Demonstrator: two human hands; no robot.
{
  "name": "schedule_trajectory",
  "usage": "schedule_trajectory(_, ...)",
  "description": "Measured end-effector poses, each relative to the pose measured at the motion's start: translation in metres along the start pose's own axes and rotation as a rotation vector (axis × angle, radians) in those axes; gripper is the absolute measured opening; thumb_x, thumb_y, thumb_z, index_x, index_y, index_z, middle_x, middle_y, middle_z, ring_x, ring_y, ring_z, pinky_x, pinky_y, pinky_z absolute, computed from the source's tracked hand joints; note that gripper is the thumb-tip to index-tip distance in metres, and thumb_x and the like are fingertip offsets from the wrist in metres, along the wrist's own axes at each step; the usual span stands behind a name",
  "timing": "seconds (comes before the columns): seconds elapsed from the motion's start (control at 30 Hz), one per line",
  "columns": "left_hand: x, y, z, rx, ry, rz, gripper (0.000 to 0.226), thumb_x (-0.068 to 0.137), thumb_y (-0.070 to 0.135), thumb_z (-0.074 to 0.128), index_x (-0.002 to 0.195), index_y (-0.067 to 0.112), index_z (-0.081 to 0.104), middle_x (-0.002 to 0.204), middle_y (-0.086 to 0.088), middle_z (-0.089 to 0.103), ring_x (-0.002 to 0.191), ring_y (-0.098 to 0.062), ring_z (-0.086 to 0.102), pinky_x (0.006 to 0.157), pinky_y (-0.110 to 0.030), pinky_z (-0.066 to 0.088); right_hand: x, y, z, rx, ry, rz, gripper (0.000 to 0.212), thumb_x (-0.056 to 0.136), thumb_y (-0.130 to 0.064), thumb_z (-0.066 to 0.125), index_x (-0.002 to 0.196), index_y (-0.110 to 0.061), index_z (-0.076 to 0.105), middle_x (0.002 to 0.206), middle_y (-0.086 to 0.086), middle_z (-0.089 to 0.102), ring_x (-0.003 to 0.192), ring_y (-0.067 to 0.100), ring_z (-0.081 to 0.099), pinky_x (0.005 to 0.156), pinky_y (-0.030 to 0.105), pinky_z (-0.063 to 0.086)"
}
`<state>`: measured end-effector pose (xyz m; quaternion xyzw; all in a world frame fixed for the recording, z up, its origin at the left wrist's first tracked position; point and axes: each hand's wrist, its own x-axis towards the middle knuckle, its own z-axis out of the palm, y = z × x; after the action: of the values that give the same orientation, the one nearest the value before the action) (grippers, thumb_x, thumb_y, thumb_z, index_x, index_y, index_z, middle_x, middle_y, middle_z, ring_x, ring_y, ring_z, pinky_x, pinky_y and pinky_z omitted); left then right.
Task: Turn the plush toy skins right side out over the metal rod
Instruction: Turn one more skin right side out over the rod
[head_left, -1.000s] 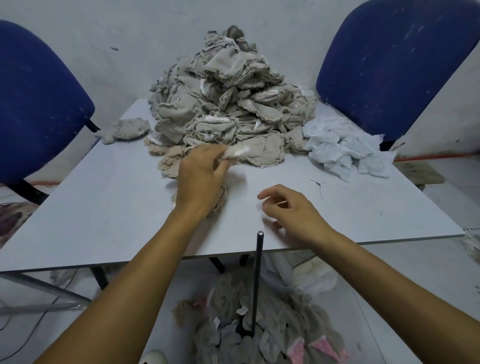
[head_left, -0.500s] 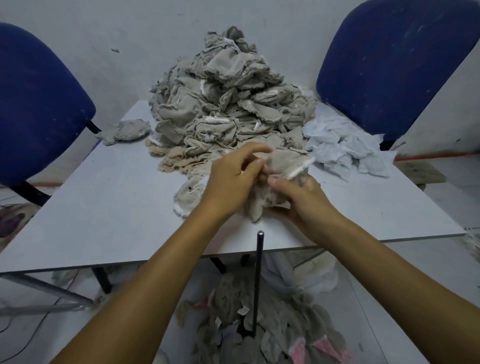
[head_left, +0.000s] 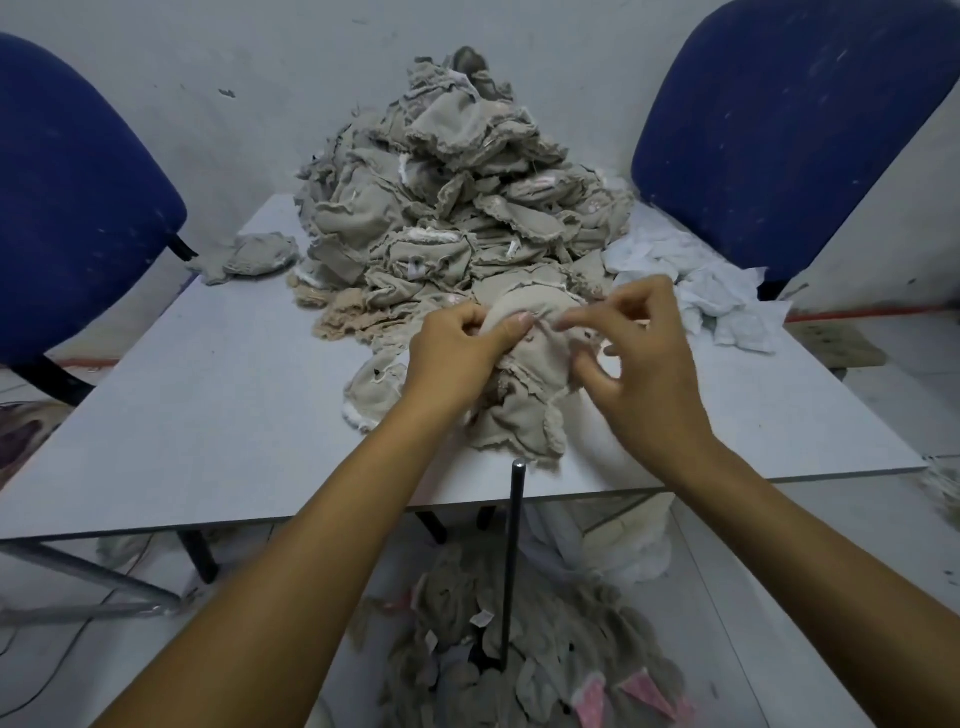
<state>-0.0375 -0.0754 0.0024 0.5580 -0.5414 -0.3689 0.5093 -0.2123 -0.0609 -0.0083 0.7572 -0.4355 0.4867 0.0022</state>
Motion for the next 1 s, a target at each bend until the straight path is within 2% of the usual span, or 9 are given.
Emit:
schedule_trajectory(0.17,0.000,0.006,0.004,-0.001,0.061,-0.018,0.037,0.084,0.043,0.075,0.066,0.013,0.062,0.052,-0.008,0.055,0.044,-0.023,0.054,0.051,-0.042,0.049,-0.006,-0.008,0.002,-0.150,-0.175,-0.012,0.036,0.094,-0.035,0.051,0.126,-0.027,0.067,0.105,0.009,0.043,0.091,0.024,0.044,0.060,0.045,0.051)
schedule_trajectory(0.3,-0.001,0.005,0.006,0.113,0.090,0.059,0.037,0.083,0.045,0.071,0.062,0.017,0.061,0.048,0.006,0.049,0.047,-0.016,0.050,0.054,-0.041,0.051,-0.006,-0.006,-0.001,-0.120,-0.321,0.062,0.035,0.093,-0.035,0.056,0.128,-0.029,0.062,0.103,0.005,0.039,0.090,0.021,0.044,0.068,0.047,0.052)
schedule_trajectory(0.37,0.001,0.007,0.006,0.134,0.066,0.114,0.030,0.083,0.043,0.072,0.061,0.025,0.062,0.052,0.010,0.055,0.052,-0.011,0.050,0.057,-0.033,0.044,-0.004,-0.007,-0.003,-0.080,-0.430,0.164,0.038,0.089,-0.052,0.056,0.121,-0.033,0.059,0.101,-0.001,0.038,0.091,0.018,0.045,0.074,0.044,0.051)
schedule_trajectory(0.47,0.001,0.009,0.009,0.194,0.065,0.188,0.019,0.082,0.039,0.076,0.075,0.026,0.065,0.066,0.004,0.066,0.059,-0.007,0.056,0.060,-0.027,0.044,-0.004,-0.013,0.000,-0.137,-0.545,0.207,0.032,0.079,-0.065,0.059,0.091,-0.035,0.054,0.100,-0.004,0.039,0.093,0.016,0.044,0.076,0.039,0.048)
schedule_trajectory(0.57,-0.001,0.011,0.009,0.439,0.054,0.350,0.026,0.084,0.028,0.074,0.106,0.027,0.059,0.089,0.000,0.061,0.081,-0.013,0.057,0.070,-0.028,0.046,-0.005,-0.014,0.002,-0.053,-0.504,0.184,0.022,0.088,-0.042,0.069,0.075,-0.031,0.055,0.094,0.000,0.041,0.090,0.020,0.047,0.076,0.033,0.041)
schedule_trajectory(0.67,-0.003,0.014,0.002,0.664,-0.125,0.595,0.033,0.088,0.025,0.071,0.121,0.028,0.064,0.122,-0.003,0.045,0.116,-0.021,0.039,0.099,-0.033,0.035,-0.001,-0.004,-0.002,0.018,-0.460,0.218,0.009,0.092,-0.021,0.068,0.099,-0.018,0.073,0.094,0.004,0.047,0.086,0.018,0.051,0.073,0.024,0.035)
schedule_trajectory(0.77,-0.005,0.011,-0.007,0.646,-0.438,0.414,0.034,0.089,0.047,0.066,0.117,0.027,0.066,0.140,0.005,0.039,0.133,-0.017,0.027,0.113,-0.039,0.027,0.003,0.001,-0.006,0.107,-0.467,0.307,0.011,0.096,-0.015,0.062,0.094,-0.022,0.070,0.094,-0.002,0.041,0.081,0.008,0.049,0.069,0.013,0.040)
schedule_trajectory(0.9,-0.005,-0.001,-0.014,0.784,-0.621,0.345,0.039,0.087,0.042,0.071,0.117,0.017,0.067,0.132,0.002,0.044,0.127,-0.020,0.034,0.111,-0.038,0.031,0.001,-0.003,-0.002,0.364,-0.593,0.513,0.019,0.100,-0.025,0.057,0.083,-0.030,0.063,0.104,-0.002,0.039,0.077,0.000,0.049,0.058,0.008,0.041)
schedule_trajectory(1.0,-0.004,-0.002,-0.016,0.581,-0.530,0.337,0.015,0.090,0.025,0.070,0.099,0.013,0.073,0.120,0.001,0.052,0.118,-0.016,0.045,0.104,-0.023,0.034,-0.001,-0.008,-0.007,0.372,-0.763,0.465,0.032,0.084,-0.055,0.063,0.090,-0.024,0.067,0.109,0.003,0.041,0.093,0.002,0.049,0.074,0.016,0.046)
